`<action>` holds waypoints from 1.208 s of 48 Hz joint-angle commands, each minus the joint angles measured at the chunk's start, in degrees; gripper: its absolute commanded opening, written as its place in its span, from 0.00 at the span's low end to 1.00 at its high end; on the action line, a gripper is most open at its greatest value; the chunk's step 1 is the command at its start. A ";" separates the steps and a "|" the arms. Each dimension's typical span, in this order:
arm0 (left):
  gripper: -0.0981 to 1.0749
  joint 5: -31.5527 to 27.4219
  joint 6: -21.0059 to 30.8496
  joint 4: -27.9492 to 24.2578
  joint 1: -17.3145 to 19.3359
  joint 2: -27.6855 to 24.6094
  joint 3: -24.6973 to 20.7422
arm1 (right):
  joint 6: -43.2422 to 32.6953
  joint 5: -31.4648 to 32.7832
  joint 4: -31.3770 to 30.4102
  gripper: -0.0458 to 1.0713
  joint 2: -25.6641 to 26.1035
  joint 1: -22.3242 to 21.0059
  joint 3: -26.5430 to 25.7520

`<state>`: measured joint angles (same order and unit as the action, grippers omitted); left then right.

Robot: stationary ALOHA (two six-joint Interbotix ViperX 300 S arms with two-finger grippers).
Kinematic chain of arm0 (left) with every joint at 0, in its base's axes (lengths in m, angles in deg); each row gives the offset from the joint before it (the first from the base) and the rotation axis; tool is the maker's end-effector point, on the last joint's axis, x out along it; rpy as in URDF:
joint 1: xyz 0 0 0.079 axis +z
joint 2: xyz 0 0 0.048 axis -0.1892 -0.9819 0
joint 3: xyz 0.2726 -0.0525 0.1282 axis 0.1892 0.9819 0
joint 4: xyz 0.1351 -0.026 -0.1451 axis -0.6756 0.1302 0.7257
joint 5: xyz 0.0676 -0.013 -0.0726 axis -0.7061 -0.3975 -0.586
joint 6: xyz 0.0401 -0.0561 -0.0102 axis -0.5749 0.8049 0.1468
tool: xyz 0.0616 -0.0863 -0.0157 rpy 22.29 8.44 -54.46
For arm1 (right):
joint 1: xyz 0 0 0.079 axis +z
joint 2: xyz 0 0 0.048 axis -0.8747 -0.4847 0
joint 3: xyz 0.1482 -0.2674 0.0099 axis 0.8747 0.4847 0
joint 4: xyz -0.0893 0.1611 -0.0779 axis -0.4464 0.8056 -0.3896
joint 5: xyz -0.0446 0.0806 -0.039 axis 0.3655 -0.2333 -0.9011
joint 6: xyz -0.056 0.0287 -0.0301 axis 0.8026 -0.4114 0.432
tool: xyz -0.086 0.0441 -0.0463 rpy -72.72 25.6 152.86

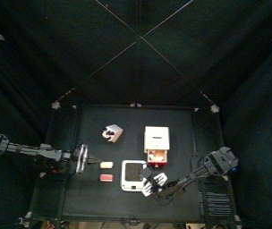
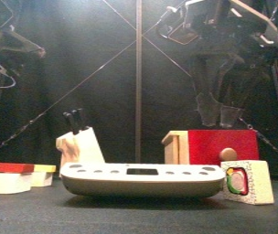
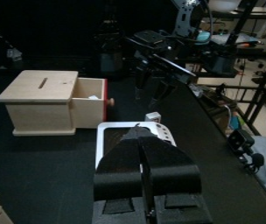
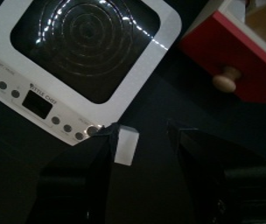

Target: Grab sushi piece off table

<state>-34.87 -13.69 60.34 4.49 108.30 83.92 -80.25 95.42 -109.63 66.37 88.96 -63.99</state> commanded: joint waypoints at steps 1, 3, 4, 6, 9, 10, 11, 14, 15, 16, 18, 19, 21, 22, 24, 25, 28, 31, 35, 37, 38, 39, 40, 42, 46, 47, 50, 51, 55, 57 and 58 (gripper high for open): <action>0.06 0.18 -0.18 0.09 -0.35 -0.26 -0.70 | -4.48 1.58 0.09 0.79 0.97 1.14 -1.05; 0.06 0.18 -0.18 0.09 -0.35 -0.26 -0.70 | -5.71 1.41 0.18 0.79 1.05 1.76 -0.53; 0.06 0.18 -0.18 0.00 -0.35 -0.26 -0.70 | -6.15 1.23 0.09 0.79 0.97 2.02 -0.26; 0.06 0.18 -0.26 0.00 -0.35 -0.26 -0.70 | -7.03 0.79 0.00 0.79 1.14 2.55 0.26; 0.06 0.18 -0.26 0.00 -0.35 -0.26 -0.88 | -7.82 0.00 0.18 0.79 1.14 2.72 0.97; 0.06 0.09 -0.26 0.00 -0.35 -0.26 -0.88 | -8.00 -0.26 0.26 0.79 1.14 2.72 1.14; 0.06 0.18 -0.26 0.00 -0.35 -0.26 -0.97 | -8.00 -0.53 0.44 0.79 1.14 2.72 1.41; 0.06 0.18 -0.26 0.00 -0.35 -0.26 -0.97 | -7.91 -1.76 1.32 0.79 0.88 2.64 2.02; 0.06 0.18 -0.26 0.00 -0.35 -0.26 -0.97 | -7.82 -2.20 1.58 0.79 0.62 2.64 2.29; 0.06 0.18 -0.26 0.00 -0.35 -0.26 -0.97 | -7.73 -2.81 1.76 0.79 0.53 2.55 2.46; 0.06 0.18 -0.26 0.00 -0.35 -0.26 -0.97 | -7.38 -4.13 2.29 0.79 0.26 2.55 2.81; 0.06 0.18 -0.26 0.00 -0.35 -0.26 -0.97 | -7.21 -4.92 2.55 0.79 0.18 2.46 2.99; 0.06 0.18 -0.26 0.00 -0.35 -0.26 -0.88 | -7.03 -6.68 2.99 0.79 0.00 2.46 3.34; 0.06 0.18 -0.26 0.00 -0.35 -0.26 -0.88 | -7.03 -8.00 2.99 0.79 0.00 2.46 3.69; 0.06 0.18 -0.26 0.00 -0.35 -0.26 -0.88 | -7.03 -9.40 2.90 0.79 0.00 2.37 4.04; 0.06 0.18 -0.26 0.00 -0.35 -0.26 -0.79 | -7.03 -10.02 2.81 0.79 0.09 2.29 4.22; 0.06 0.18 -0.26 0.00 -0.35 -0.26 -0.79 | -7.03 -11.16 2.90 0.79 0.00 1.58 4.92; 0.06 0.18 -0.26 0.09 -0.35 -0.26 -0.79 | -7.03 -11.78 3.25 0.79 0.09 0.88 5.89; 0.06 0.18 -0.26 0.09 -0.35 -0.26 -0.79 | -7.03 -12.48 3.34 0.79 0.26 0.44 6.94; 0.06 0.18 -0.26 0.09 -0.35 -0.26 -0.79 | -7.03 -13.18 3.16 0.79 0.35 0.26 7.38; 0.06 0.18 -0.18 0.09 -0.35 -0.26 -0.79 | -7.03 -13.54 3.08 0.79 0.35 0.18 7.47; 0.06 0.18 -0.26 0.09 -0.35 -0.26 -0.70 | -7.03 -14.06 2.99 0.79 0.35 0.00 7.65; 0.06 0.18 -0.18 0.09 -0.35 -0.26 -0.70 | -6.94 -14.85 2.90 0.79 0.35 -0.18 7.82; 0.06 0.18 -0.18 0.09 -0.35 -0.26 -0.70 | -6.86 -15.82 2.81 0.79 0.35 -0.62 8.09; 0.06 0.18 -0.18 0.09 -0.35 -0.26 -0.70 | -6.86 -17.93 2.55 0.79 0.35 -1.32 8.61; 0.06 0.18 -0.18 0.09 -0.35 -0.26 -0.70 | -6.86 -18.37 2.46 0.79 0.35 -1.58 8.79; 0.06 0.18 -0.18 0.09 -0.35 -0.26 -0.70 | -6.86 -19.34 2.29 0.79 0.35 -1.93 9.14; 0.06 0.18 -0.18 0.09 -0.35 -0.26 -0.62 | -6.86 -19.42 2.20 0.79 0.35 -2.02 9.23; 0.06 0.18 -0.18 0.09 -0.35 -0.26 -0.62 | -6.86 -19.95 2.20 0.79 0.35 -2.11 9.58; 0.06 0.18 -0.18 0.09 -0.35 -0.26 -0.62 | -6.86 -20.04 2.20 0.79 0.35 -2.20 9.76; 0.06 0.18 -0.18 0.09 -0.35 -0.26 -0.62 | -6.86 -20.04 2.20 0.79 0.35 -2.11 9.76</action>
<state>-34.96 -13.78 60.42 4.23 108.30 83.92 -87.11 75.65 -107.25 65.05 87.02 -53.97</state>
